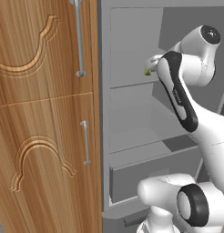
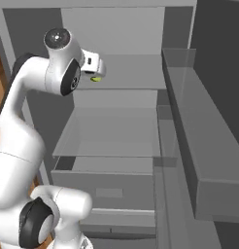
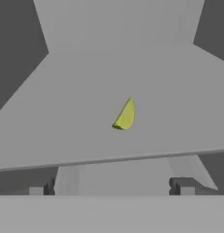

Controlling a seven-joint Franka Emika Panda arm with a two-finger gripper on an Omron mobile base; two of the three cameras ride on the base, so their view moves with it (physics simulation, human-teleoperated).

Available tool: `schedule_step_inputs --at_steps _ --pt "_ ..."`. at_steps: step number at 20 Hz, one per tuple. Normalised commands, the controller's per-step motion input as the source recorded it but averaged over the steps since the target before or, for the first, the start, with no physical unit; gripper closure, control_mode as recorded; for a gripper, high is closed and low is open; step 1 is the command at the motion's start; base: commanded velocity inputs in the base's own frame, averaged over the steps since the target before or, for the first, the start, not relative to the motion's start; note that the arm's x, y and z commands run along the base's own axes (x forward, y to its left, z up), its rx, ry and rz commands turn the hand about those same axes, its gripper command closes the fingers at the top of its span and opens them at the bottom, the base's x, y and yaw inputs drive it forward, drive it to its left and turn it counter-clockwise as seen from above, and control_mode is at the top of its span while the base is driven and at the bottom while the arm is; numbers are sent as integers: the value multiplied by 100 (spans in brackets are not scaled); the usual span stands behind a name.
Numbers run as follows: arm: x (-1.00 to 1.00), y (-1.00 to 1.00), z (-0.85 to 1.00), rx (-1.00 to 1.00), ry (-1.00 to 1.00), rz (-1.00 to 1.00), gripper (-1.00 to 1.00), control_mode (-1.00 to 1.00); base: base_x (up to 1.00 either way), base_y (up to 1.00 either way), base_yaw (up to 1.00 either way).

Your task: There is a bowl on the dining counter. Grab a lemon wedge from the fridge and place it in the bowl. Then get the liquor bottle and glass cup from the cabinet and place them next to the bowl.

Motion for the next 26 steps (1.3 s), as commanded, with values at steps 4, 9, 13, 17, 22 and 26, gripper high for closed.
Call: schedule_step_inputs --at_steps 4,9,13,17,22,26 --pt "47 0 -24 0 0 0 -100 -100 0 0 0" --pt "37 0 -35 0 -2 0 -100 -100 0 0 0" --pt "35 0 -24 0 0 0 -100 -100 0 0 0" --pt "44 0 -4 0 0 0 -100 -100 0 0 0" --pt "28 -2 -8 0 0 0 -100 -100 0 0 0" --pt "6 -10 -15 0 0 0 -100 -100 0 0 0"
